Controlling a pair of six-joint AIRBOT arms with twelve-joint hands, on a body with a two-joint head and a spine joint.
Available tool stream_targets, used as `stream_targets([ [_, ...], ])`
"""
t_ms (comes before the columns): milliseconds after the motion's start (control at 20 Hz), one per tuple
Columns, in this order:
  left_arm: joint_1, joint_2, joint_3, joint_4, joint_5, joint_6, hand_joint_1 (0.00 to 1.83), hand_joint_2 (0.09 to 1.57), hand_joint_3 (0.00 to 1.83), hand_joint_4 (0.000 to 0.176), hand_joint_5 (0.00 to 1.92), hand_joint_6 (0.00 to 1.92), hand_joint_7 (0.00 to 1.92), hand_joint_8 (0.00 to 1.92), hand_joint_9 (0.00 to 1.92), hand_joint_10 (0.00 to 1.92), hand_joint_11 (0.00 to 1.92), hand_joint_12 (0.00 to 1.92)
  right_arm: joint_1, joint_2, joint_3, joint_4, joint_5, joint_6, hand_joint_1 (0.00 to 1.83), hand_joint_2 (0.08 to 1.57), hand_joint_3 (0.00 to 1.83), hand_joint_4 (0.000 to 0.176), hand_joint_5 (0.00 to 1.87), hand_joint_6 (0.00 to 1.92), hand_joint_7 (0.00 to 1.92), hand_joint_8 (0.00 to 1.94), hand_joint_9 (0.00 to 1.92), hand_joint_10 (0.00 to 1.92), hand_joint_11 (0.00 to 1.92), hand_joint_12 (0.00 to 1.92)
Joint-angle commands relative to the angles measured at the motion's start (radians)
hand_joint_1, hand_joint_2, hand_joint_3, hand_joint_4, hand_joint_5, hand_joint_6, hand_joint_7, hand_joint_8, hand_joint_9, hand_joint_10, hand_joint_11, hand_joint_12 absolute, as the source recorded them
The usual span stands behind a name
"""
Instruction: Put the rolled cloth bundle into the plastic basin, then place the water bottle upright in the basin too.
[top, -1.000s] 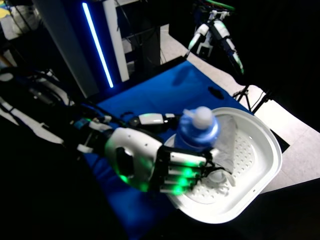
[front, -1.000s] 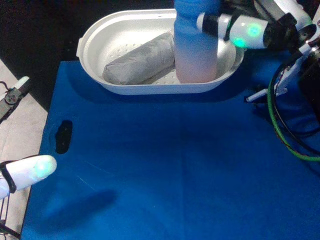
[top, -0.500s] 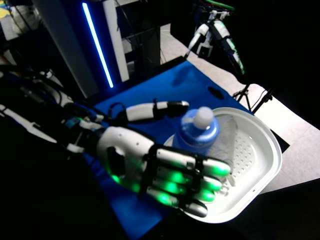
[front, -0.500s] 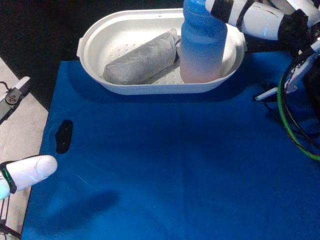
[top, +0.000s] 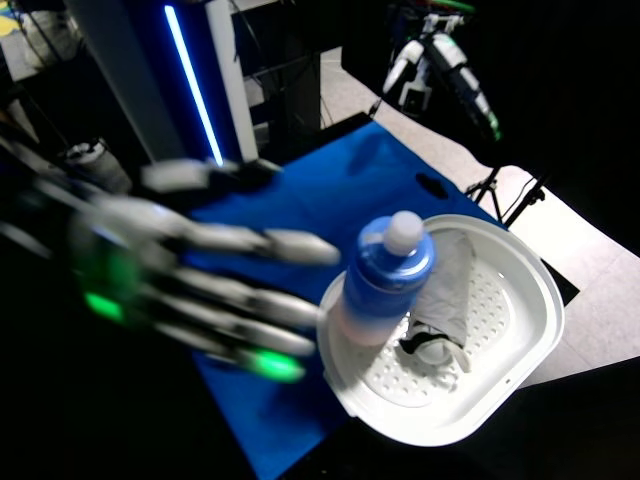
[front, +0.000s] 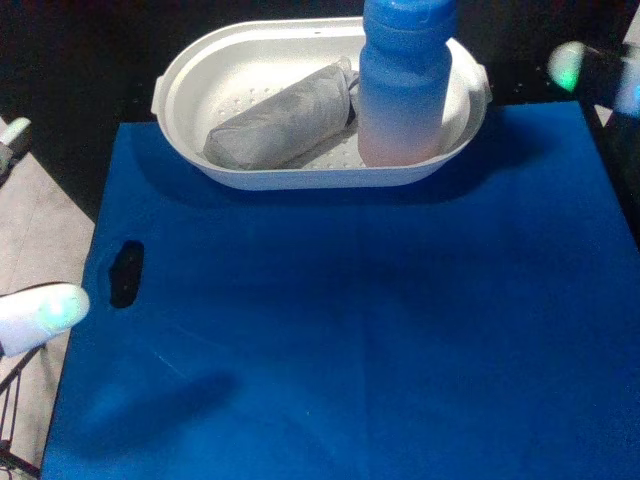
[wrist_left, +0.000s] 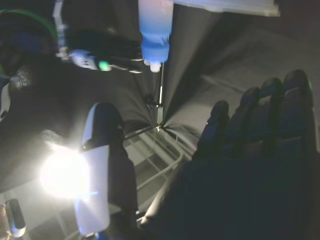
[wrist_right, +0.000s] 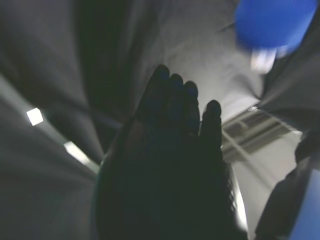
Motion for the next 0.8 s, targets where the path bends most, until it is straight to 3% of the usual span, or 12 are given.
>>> stream_targets([
  [0,-0.002,0.015,0.0,-0.008,-0.147,-0.007,0.53,0.87,0.01,0.176,0.01,0.0,0.0,0.0,0.0,0.0,0.0,0.0,-0.014,0.014,-0.015,0.01,0.13,0.002,0.65,0.92,0.0,0.176,0.0,0.0,0.0,0.0,0.0,0.0,0.0,0.0],
  [100,0.007,0.04,-0.006,-0.016,-0.163,-0.002,0.55,0.89,0.01,0.176,0.0,0.0,0.0,0.0,0.0,0.0,0.0,0.0,-0.119,0.075,-0.094,0.065,0.205,-0.056,0.64,0.92,0.0,0.176,0.0,0.0,0.0,0.0,0.0,0.0,0.0,0.0],
  [200,0.008,0.061,-0.017,-0.012,-0.164,0.016,0.53,0.88,0.0,0.176,0.0,0.0,0.0,0.0,0.0,0.0,0.0,0.0,-0.257,0.121,-0.206,0.16,0.353,-0.182,0.61,0.92,0.0,0.176,0.0,0.0,0.0,0.0,0.0,0.0,0.0,0.0],
  [400,0.01,0.073,-0.033,-0.008,-0.164,0.031,0.48,0.9,0.01,0.176,0.0,0.0,0.04,0.01,0.02,0.01,0.0,0.0,-0.538,0.143,-0.332,0.316,0.602,-0.183,0.51,0.96,0.01,0.176,0.0,0.0,0.0,0.0,0.0,0.0,0.0,0.0],
  [550,0.026,0.084,-0.055,-0.014,-0.164,0.047,0.4,0.89,0.0,0.176,0.0,0.0,0.0,0.0,0.02,0.0,0.06,0.02,-0.603,0.121,-0.357,0.367,0.602,-0.182,0.51,0.99,0.01,0.176,0.0,0.0,0.0,0.0,0.0,0.0,0.0,0.0],
  [750,0.033,0.085,-0.058,-0.02,-0.164,0.043,0.27,0.92,0.01,0.176,0.0,0.0,0.0,0.0,0.04,0.01,0.1,0.05,-0.607,0.103,-0.356,0.368,0.602,-0.182,0.48,1.04,0.02,0.176,0.0,0.0,0.0,0.0,0.0,0.0,0.0,0.0],
])
